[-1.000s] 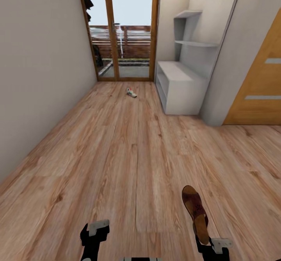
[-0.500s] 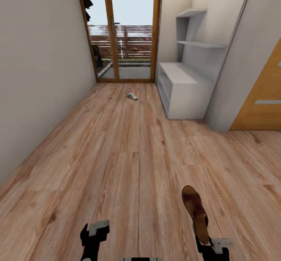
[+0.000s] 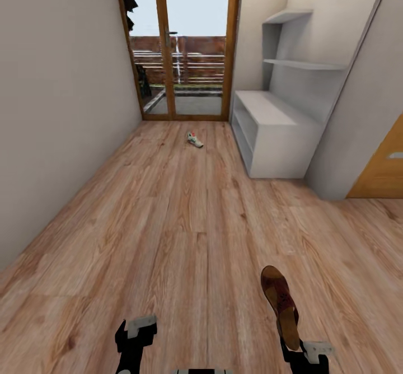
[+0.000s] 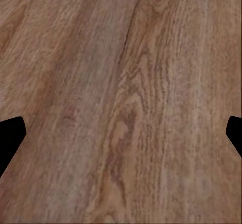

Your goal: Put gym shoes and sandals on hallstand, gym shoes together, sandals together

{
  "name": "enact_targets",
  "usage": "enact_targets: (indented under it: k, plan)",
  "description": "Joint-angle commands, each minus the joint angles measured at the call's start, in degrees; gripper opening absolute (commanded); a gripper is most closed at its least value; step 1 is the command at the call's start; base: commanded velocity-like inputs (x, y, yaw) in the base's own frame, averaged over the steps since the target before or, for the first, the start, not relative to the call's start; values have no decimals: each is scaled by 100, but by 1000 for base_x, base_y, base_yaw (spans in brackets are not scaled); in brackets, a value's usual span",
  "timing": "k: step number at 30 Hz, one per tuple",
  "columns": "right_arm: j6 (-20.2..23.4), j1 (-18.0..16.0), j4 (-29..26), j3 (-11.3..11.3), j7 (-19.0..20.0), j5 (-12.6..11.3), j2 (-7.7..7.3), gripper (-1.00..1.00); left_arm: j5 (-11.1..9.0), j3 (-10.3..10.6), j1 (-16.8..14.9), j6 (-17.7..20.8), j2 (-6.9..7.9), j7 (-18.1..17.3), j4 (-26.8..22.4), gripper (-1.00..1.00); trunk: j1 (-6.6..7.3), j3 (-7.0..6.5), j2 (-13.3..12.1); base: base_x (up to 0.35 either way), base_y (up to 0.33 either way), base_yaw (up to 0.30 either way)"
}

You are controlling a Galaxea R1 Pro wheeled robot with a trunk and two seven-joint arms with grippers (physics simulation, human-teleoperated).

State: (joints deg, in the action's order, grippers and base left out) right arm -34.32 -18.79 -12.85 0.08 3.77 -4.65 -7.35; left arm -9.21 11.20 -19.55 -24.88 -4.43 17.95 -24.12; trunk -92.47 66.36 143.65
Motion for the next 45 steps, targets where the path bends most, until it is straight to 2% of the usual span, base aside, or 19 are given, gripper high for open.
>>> enact_targets:
  k: [1, 14, 45]
  plan:
    - [-13, -2, 2, 0, 53, -71, -2, -100, -54, 49, -5, -24, 4, 33, 7, 100, -2, 4, 2, 340, 107, 201]
    - [-13, -2, 2, 0, 46, -71, -2, -100, -54, 55, -5, -26, 2, 33, 11, 100, -2, 4, 2, 340, 108, 205]
    - [-13, -2, 11, 0, 53, -71, -3, -100, -54, 58, -5, -26, -5, 30, 44, 100, -2, 4, 2, 340, 108, 7]
